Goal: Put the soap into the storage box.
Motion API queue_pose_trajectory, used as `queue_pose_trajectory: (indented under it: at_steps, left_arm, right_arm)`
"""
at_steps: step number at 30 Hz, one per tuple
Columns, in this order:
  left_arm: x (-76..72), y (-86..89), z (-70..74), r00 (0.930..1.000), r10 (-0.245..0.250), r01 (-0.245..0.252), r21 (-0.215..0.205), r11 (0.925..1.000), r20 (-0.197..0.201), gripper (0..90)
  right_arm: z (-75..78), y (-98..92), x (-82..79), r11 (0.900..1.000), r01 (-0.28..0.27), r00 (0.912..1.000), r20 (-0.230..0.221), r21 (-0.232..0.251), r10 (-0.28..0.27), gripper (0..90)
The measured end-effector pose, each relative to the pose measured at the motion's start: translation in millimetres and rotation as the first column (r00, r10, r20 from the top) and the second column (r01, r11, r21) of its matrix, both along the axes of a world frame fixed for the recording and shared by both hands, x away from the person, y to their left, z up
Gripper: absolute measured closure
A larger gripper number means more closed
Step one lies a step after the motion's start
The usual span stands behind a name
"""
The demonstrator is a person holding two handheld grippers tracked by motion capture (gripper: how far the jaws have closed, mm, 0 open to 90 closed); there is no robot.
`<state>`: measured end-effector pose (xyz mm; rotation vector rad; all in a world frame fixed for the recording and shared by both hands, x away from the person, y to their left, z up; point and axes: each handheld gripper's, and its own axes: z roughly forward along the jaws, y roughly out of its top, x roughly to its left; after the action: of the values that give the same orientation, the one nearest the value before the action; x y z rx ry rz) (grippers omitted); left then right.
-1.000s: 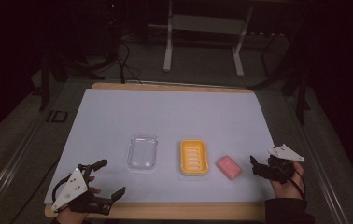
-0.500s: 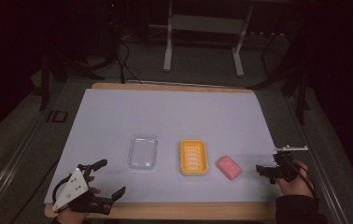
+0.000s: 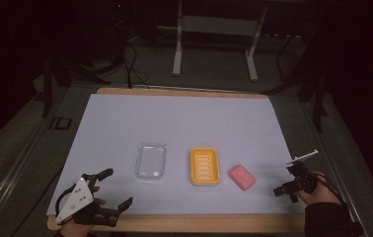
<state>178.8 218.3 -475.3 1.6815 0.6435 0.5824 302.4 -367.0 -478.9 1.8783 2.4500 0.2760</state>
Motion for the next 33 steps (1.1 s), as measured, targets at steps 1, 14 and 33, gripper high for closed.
queue_pose_trajectory:
  at_steps: [1, 14, 33]
  left_arm:
    - [0.0, -0.2, -0.1, 1.0000, -0.001, 0.001, 0.001, 1.0000, 0.000, 0.2]
    - [0.0, -0.2, -0.4, 1.0000, -0.004, 0.004, 0.005, 1.0000, -0.001, 0.2]
    - [0.2, -0.2, -0.5, 0.9999, -0.011, 0.011, 0.003, 0.9999, -0.004, 0.2]
  right_arm:
    - [0.8, -0.4, -0.3, 0.999, -0.038, 0.9982, -0.048, 0.002, 0.038, 17.0]
    - [4.7, 9.2, -4.5, 0.971, -0.239, 0.9460, -0.219, 0.025, 0.239, 17.0]
    - [2.0, 46.8, -14.8, 0.868, -0.496, 0.8485, -0.225, -0.022, 0.479, 13.8]
